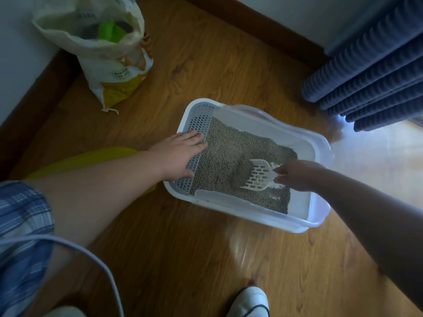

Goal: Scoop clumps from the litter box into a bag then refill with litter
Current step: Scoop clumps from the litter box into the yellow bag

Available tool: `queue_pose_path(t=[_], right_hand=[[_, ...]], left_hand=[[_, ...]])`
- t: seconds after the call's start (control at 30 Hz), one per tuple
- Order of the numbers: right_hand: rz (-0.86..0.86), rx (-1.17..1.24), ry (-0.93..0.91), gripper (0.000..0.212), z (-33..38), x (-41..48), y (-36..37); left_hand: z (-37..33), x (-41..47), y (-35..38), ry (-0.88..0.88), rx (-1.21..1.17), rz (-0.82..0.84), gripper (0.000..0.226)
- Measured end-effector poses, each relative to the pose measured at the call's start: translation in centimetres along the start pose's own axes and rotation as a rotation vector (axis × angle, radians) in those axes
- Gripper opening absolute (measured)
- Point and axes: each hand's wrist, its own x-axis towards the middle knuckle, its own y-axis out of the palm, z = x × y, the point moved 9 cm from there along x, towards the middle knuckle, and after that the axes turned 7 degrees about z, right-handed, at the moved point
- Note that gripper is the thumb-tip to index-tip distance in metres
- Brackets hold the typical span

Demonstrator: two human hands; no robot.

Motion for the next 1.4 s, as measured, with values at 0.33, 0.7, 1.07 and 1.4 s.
queue_pose_path(t=[0.33,0.7,1.07,1.4], right_hand=[[-0.101,0.09,-0.163,0.03,7.0,1.6,0.1],[-0.053,0.355,-0.301,0.025,12.4,3.0,2.0],[-0.031,0.606,-0.416,0.015,14.0,3.1,2.6],[-0.078,0.665,-0.333,0.02,9.6,2.3,3.5]], left_hand=[[-0.1,0.1,-0.1,0.008,0.003,-0.004,0.098],[-0.2,0.2,-0.2,0.0,-0.011,-0.003,0.1],[-0.3,0.0,-0.2,-0.02,-0.018,0.008,0.1],[-0.4,-0.1,-0.2,-0.018,-0.015,0.017,0.099]])
